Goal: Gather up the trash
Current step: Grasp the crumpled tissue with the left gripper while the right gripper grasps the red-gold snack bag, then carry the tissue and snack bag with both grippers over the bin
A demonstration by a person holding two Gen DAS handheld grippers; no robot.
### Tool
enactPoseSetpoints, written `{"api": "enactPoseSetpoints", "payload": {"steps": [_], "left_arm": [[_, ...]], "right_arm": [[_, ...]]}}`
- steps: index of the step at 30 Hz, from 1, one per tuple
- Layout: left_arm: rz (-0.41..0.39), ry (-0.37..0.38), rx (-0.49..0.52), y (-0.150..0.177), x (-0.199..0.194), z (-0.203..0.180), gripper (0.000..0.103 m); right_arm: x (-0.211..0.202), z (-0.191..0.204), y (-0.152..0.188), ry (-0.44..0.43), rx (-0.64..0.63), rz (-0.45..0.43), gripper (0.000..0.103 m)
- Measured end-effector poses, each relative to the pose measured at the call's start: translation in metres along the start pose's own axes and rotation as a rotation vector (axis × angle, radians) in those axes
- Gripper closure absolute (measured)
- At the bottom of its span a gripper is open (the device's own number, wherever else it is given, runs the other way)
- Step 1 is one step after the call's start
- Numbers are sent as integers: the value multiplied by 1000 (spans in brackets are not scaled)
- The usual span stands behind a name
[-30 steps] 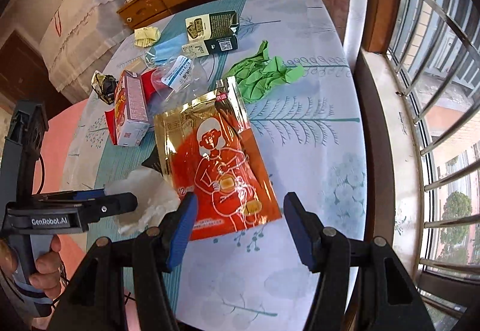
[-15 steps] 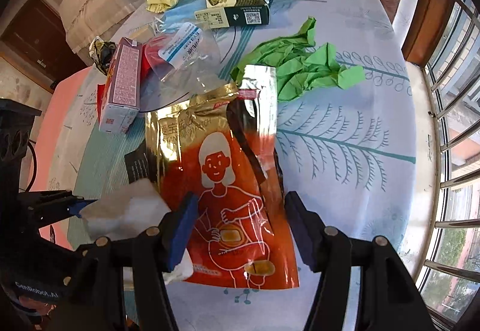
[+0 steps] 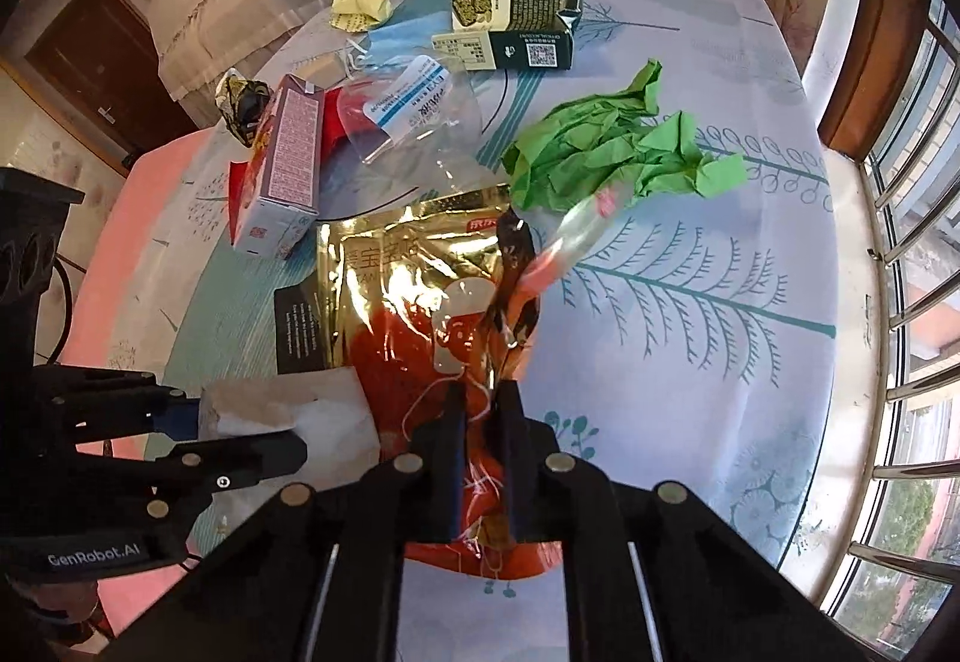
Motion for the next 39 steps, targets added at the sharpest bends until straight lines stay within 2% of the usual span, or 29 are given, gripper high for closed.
{"api": "enactPoseSetpoints", "payload": {"steps": [9, 15, 21, 30, 39], "left_arm": [[-95, -44, -8, 14, -62, 17, 78], [-156, -54, -5, 42, -109, 43, 78], [-195, -53, 93, 83, -151, 54, 78], [-225, -17, 235, 161, -192, 66, 78], [-159, 41, 280, 239, -184, 70, 78]], "right_arm": [[-48, 19, 3, -9, 28, -109, 98], [-82, 43, 26, 15, 40, -189, 98], [-110, 76, 76, 58, 99, -269, 98], [-124, 130, 179, 136, 213, -337, 98], [-117, 150, 264, 217, 271, -273, 98]]}}
Point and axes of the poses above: each gripper's, at about its wrist camera, not at the fingertips, and x roughly the way its jaws point, z to its left, y to its underside, the point moved 9 cm from there along x, roughly the way its jaws point, and after that the axes turned 14 degrees about x, right-handed, at the moved point
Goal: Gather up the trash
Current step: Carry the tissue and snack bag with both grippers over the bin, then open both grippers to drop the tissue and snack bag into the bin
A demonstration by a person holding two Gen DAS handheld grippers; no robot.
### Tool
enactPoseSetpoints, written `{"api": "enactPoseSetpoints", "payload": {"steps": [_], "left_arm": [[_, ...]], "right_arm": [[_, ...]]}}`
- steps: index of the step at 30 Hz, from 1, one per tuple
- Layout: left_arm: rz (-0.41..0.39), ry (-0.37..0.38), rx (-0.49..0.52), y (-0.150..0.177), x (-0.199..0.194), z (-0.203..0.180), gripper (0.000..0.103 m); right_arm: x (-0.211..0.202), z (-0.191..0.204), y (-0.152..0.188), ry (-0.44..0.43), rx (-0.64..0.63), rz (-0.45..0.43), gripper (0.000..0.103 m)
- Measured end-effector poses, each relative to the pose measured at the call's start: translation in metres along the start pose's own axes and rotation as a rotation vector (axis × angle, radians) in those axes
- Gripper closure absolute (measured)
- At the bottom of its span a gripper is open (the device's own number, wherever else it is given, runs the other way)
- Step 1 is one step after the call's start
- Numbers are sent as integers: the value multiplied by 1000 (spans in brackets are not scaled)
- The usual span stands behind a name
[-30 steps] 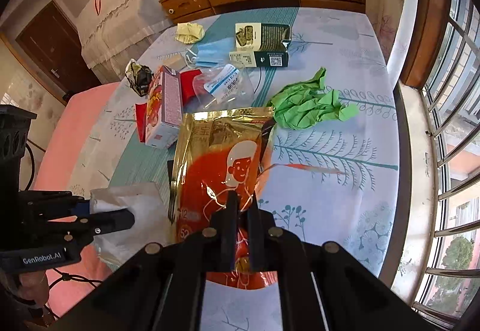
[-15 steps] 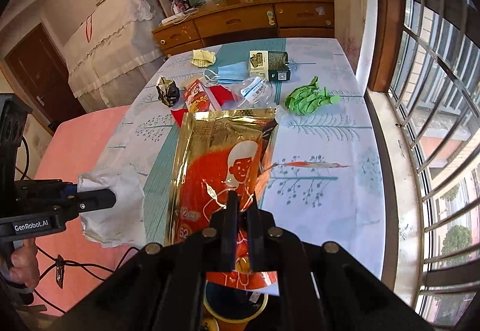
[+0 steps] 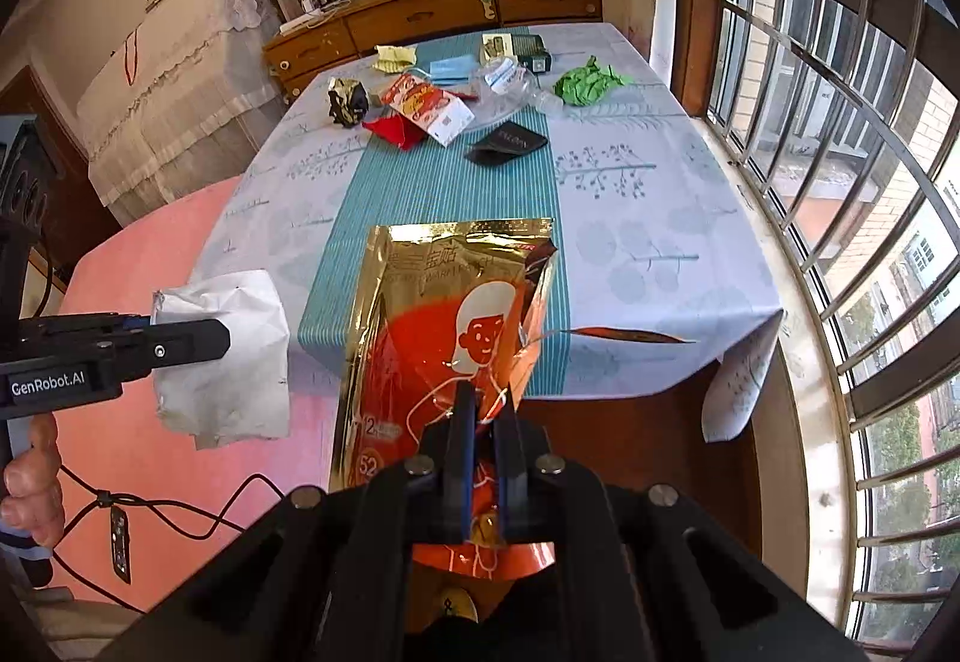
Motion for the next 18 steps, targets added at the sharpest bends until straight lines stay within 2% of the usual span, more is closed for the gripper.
{"api": "enactPoseSetpoints", "payload": {"steps": [6, 11, 18], "left_arm": [[74, 24, -15, 46, 24, -14, 78], [136, 25, -25, 82, 62, -22, 78], [237, 5, -61, 132, 166, -17, 77]], "right_arm": [[18, -20, 49, 66, 16, 94, 98], [64, -43, 101, 121, 46, 200, 98], [166, -80, 159, 187, 72, 301, 98]]}}
Point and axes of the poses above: each gripper's, at about its wrist camera, not at the fingertips, and x roughly the way its jaws point, z to its left, y to its underside, the point moved 9 cm from there along x, roughly the way its jaws point, and after that the axes turned 14 degrees about x, right-handed, at the moved point
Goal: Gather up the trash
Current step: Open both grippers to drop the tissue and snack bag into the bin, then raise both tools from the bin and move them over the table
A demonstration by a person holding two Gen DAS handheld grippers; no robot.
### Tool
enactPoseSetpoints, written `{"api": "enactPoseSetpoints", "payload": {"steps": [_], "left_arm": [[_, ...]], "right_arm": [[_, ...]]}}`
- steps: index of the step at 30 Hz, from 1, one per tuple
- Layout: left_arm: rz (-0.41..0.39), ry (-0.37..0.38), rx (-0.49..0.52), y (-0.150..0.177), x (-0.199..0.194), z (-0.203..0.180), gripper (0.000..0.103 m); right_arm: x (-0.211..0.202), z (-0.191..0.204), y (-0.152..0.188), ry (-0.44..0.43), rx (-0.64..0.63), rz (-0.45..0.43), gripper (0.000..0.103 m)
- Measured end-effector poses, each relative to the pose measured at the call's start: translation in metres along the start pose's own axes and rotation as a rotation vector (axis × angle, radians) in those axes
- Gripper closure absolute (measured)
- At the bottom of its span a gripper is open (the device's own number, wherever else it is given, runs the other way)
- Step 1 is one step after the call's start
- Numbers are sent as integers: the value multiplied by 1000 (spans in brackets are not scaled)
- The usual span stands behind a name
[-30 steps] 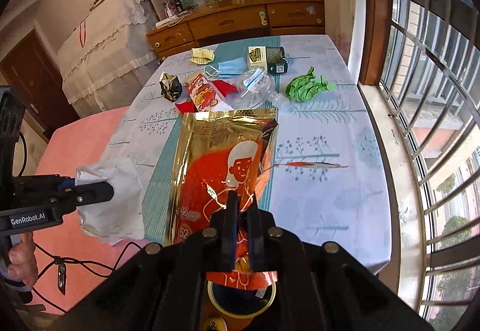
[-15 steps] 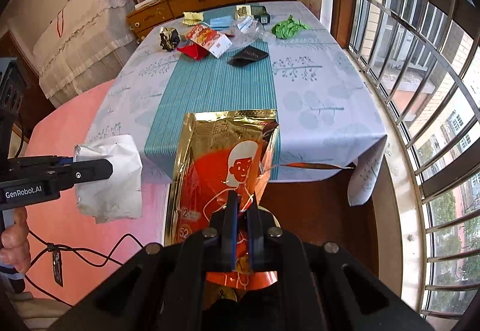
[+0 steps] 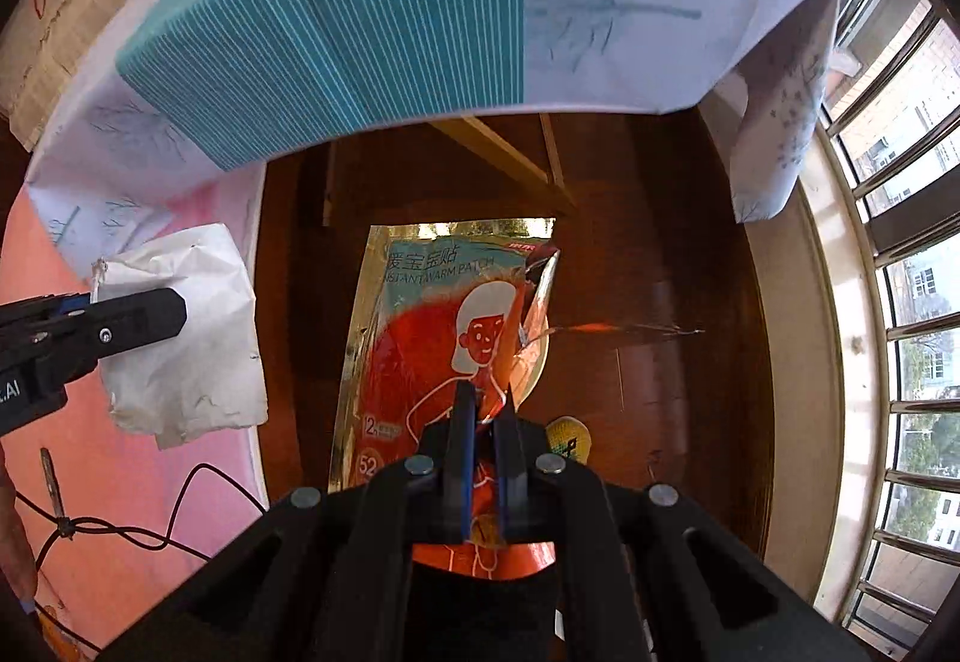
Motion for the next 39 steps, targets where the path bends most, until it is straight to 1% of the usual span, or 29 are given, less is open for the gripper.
{"api": "enactPoseSetpoints", "payload": {"steps": [4, 8, 9, 10, 12, 13, 14, 15, 16, 17, 19, 22, 28, 33, 39], "left_arm": [[49, -32, -13, 7, 71, 12, 77], [75, -50, -45, 12, 134, 27, 74], [76, -55, -48, 12, 146, 31, 74], [77, -61, -47, 13, 159, 35, 73], [76, -84, -41, 12, 178, 41, 65], [76, -93, -38, 12, 187, 44, 57], [79, -100, -37, 13, 194, 47, 47], [87, -99, -39, 14, 202, 48, 40], [99, -90, -43, 16, 208, 50, 24], [109, -87, -48, 17, 214, 52, 19], [103, -99, -59, 14, 218, 58, 19], [107, -105, -74, 14, 220, 64, 16], [72, -119, -84, 11, 206, 70, 15], [42, -139, -74, 6, 186, 68, 15], [17, -150, -70, -4, 154, 60, 15]], "right_arm": [[70, -6, 3, 21, 4, 36, 98], [126, -6, 2, 35, -1, 57, 98], [138, -5, 1, 34, 1, 56, 97], [150, -4, -1, 24, 7, 57, 94], [171, -4, -4, 10, 23, 66, 91], [179, -3, -5, 2, 30, 77, 82], [189, -1, -3, -9, 39, 91, 76], [197, 0, -3, -21, 49, 102, 66], [200, 1, -5, -25, 56, 102, 62], [203, 1, -9, -23, 61, 95, 62], [204, 0, -9, -18, 73, 89, 62], [205, -4, -12, -25, 100, 97, 62], [191, -7, -14, -26, 106, 85, 62], [172, -7, -20, -43, 121, 68, 62], [138, -4, -26, -61, 129, 53, 62]]}}
Point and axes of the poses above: each gripper's, at about its wrist camera, not at the fingertips, and x roughly the way its jaws point, z to its left, y to its underside, the point moved 9 cm from there along x, roughly the way its jaws point, and after that the axes turned 14 degrees about x, right-handed, at the moved point
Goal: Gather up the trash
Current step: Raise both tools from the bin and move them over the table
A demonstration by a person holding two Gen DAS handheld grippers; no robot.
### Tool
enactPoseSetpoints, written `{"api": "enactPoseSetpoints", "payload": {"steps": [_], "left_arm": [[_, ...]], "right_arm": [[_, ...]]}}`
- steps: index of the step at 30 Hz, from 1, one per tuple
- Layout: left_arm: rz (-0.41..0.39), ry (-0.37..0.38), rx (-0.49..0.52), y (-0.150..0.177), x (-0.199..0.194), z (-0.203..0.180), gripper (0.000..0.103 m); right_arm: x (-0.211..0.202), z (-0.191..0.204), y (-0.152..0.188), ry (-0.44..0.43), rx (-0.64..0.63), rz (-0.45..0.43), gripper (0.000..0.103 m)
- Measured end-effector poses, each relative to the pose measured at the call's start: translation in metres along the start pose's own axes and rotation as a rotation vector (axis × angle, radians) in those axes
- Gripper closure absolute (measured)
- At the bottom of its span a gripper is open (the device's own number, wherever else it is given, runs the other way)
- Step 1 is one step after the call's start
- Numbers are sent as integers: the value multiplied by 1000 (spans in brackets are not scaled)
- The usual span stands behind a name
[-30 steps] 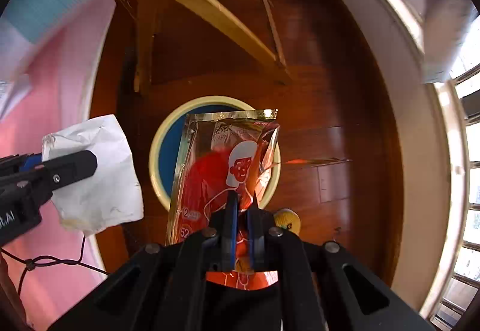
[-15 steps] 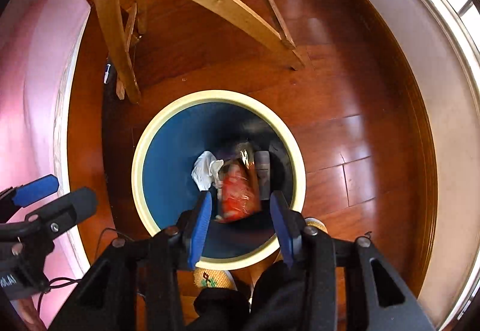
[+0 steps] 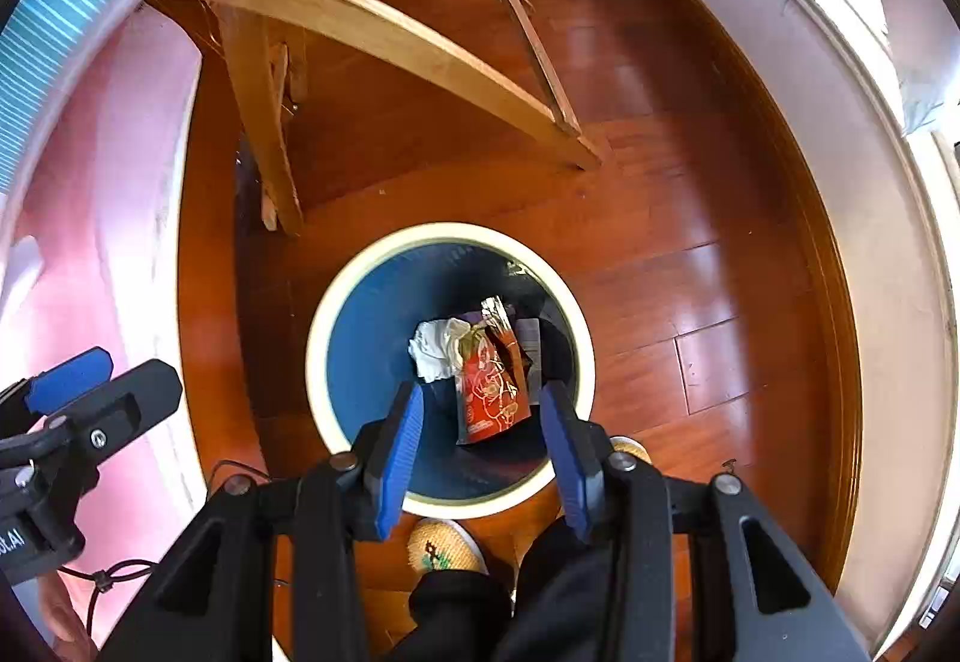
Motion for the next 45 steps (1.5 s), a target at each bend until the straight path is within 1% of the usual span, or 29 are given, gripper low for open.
{"api": "enactPoseSetpoints", "payload": {"steps": [7, 13, 17, 24, 29, 35, 38, 43, 45], "left_arm": [[-24, -12, 9, -9, -58, -6, 15], [-64, -23, 12, -14, -125, -11, 15], [-103, -33, 15, -17, -173, -12, 15], [-163, -27, 23, -22, -252, -12, 15], [-218, -28, 50, -26, -300, -12, 15], [-305, -38, 96, -38, -350, -14, 15], [-352, -43, 115, -52, -370, -15, 15], [-420, -43, 140, -83, -398, -11, 15], [-443, -41, 144, -97, -408, -9, 15]], "right_arm": [[-56, 9, -2, -14, 7, -14, 62], [-120, 23, -1, -23, -27, -48, 62], [-162, 33, 4, -6, -67, -64, 62], [-236, 50, 7, -11, -79, -114, 62], [-284, 66, 5, -21, -124, -190, 62], [-343, 76, -24, -21, -148, -363, 62], [-365, 85, -38, -17, -161, -430, 62], [-396, 95, -61, -25, -165, -504, 62], [-404, 98, -71, -27, -163, -516, 62]]}}
Point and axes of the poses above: each gripper's, at about its wrist camera, not at the fingertips, and x roughly the way its jaws point, z to its left, y to its underside, the point moved 9 cm from there along x, roughly the way its jaws point, and after that the axes turned 14 degrees about x, right-handed, at the moved point
